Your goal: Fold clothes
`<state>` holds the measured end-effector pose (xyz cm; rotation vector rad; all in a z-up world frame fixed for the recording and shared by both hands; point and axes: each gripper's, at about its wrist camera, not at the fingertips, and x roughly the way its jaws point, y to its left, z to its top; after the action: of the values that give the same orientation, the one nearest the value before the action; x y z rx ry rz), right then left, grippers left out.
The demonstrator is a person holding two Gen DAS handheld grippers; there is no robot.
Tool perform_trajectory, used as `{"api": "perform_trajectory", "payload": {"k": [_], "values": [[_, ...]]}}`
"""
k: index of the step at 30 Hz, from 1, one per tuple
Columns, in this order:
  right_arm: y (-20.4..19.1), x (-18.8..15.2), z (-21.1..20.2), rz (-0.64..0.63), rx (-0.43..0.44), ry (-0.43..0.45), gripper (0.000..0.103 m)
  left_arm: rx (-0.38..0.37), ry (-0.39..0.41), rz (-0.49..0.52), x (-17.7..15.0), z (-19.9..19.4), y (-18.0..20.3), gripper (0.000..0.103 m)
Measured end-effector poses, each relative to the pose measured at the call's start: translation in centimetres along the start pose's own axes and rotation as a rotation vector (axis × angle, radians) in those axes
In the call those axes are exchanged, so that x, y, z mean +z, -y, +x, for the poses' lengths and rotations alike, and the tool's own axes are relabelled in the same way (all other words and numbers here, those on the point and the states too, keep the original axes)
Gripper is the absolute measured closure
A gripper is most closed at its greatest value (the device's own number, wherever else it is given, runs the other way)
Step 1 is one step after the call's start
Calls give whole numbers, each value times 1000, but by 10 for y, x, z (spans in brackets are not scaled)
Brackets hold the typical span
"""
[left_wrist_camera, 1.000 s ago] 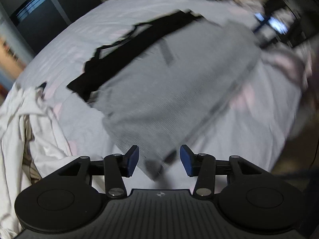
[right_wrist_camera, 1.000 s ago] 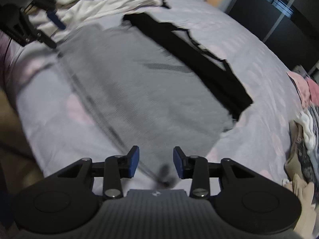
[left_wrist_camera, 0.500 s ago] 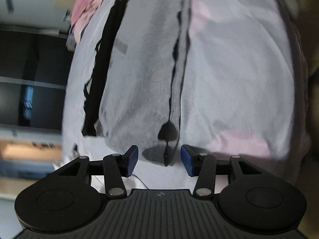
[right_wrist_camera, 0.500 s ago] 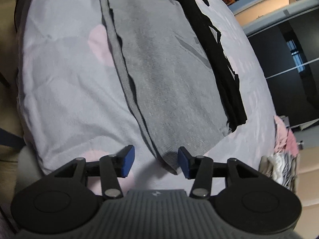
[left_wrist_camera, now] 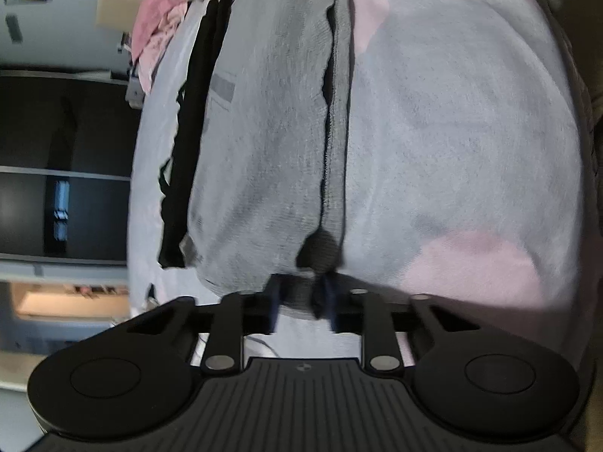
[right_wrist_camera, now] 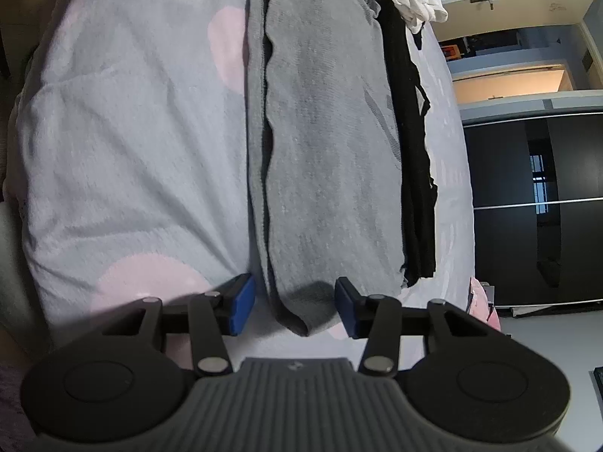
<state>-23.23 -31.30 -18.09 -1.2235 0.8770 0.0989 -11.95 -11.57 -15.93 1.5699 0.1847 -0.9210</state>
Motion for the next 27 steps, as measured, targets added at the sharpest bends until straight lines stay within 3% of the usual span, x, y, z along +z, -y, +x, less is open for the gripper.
{"api": "perform_trajectory", "payload": {"k": [4, 6, 8, 13, 20, 23, 27], "values": [[-4, -2, -3, -6, 6, -9, 83, -25, -18, -130, -2, -9, -14, 97], [-6, -2, -4, -8, -5, -17, 87, -35, -22, -196, -4, -14, -23, 98], [-3, -3, -5, 15, -17, -23, 101, -34, -14, -258, -6, -20, -35, 98], [26, -5, -25, 158, -109, -1, 101, -13, 28, -417, -9, -42, -73, 98], [80, -9, -76, 390, -316, 51, 102, 15, 136, -685, -18, -84, -145, 98], [99, -8, -96, 454, -387, 77, 102, 29, 173, -739, -22, -100, -170, 98], [126, -5, -106, 510, -420, 91, 102, 20, 186, -791, -20, -106, -199, 98]]}}
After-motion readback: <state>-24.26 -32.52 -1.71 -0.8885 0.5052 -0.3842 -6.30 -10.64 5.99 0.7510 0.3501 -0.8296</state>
